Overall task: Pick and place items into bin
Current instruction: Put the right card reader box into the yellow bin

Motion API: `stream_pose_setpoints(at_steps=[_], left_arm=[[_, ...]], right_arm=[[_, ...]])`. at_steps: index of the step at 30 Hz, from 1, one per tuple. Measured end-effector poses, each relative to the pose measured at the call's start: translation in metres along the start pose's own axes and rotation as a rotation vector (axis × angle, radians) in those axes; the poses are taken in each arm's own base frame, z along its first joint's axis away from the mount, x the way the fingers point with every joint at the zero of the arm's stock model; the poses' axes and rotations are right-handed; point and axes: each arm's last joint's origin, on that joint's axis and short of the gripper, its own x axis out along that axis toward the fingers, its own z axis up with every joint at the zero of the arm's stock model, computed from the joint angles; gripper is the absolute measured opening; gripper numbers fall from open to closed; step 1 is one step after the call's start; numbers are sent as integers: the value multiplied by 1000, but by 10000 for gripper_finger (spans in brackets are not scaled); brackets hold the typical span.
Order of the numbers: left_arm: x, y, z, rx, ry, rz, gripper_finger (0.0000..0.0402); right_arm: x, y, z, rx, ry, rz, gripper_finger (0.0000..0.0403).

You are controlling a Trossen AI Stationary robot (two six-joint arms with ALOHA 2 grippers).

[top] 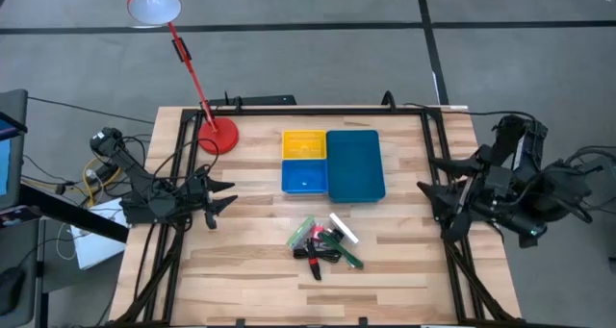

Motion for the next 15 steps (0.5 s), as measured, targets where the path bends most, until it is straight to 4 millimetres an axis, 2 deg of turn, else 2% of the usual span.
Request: stream_pose_setpoints(at_steps=[4,8,11,15], left_arm=[[0,0,0,0,0,0,190],[0,0,0,1,0,0,190],[0,0,0,0,0,0,190],[0,0,0,0,0,0,190]], right_arm=[[1,5,2,72,-35,63,265],[3,14,-3,138,-107,302,265],[14,21,-14,153,-82,460,265],[39,22,-30,209,24,488,265]])
